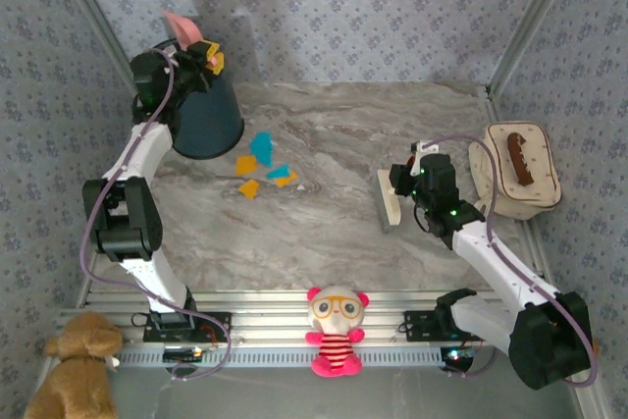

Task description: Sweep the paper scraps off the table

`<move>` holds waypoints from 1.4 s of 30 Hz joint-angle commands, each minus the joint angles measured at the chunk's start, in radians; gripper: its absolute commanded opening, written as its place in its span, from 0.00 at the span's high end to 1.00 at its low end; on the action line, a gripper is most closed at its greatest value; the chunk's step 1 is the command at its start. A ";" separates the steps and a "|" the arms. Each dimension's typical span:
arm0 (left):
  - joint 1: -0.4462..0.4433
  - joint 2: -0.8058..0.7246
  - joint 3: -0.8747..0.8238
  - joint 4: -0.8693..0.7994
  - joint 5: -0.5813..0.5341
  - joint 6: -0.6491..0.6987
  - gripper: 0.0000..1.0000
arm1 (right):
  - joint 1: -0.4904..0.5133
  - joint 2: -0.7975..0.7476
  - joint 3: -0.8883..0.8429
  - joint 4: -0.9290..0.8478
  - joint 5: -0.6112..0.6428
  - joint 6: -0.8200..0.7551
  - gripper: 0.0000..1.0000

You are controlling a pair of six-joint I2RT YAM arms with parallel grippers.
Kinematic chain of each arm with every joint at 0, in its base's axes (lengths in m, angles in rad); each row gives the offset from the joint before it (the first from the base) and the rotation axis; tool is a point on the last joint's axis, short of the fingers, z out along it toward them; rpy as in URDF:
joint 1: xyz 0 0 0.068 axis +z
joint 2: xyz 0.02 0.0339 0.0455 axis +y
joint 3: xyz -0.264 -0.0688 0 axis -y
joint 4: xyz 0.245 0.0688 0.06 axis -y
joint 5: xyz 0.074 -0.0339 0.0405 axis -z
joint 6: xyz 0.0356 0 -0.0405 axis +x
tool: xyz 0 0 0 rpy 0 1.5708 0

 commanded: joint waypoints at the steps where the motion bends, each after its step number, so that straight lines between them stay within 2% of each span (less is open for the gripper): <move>1: -0.010 -0.038 -0.008 0.114 -0.028 -0.071 1.00 | -0.005 -0.007 -0.005 0.034 -0.003 0.015 1.00; 4: -0.014 -0.032 -0.006 0.139 -0.027 -0.093 1.00 | -0.005 -0.008 -0.007 0.036 -0.004 0.016 1.00; 10: -0.016 -0.039 0.016 0.098 -0.013 -0.050 1.00 | -0.005 -0.008 -0.008 0.039 -0.005 0.020 1.00; 16: -0.014 -0.054 0.050 -0.008 0.030 0.061 1.00 | -0.005 -0.001 0.001 0.039 -0.001 0.025 1.00; 25: -0.013 -0.103 0.133 -0.346 0.076 0.439 1.00 | -0.005 0.002 0.001 0.043 -0.004 0.041 1.00; 31: -0.014 -0.123 0.197 -0.621 0.081 0.744 1.00 | -0.005 0.007 0.005 0.055 -0.012 0.046 1.00; 36: -0.017 -0.148 0.246 -0.836 0.054 0.999 1.00 | -0.005 0.007 0.005 0.065 -0.020 0.059 1.00; 42: -0.026 -0.185 0.306 -1.115 -0.031 1.308 1.00 | -0.006 0.009 0.010 0.079 -0.034 0.072 1.00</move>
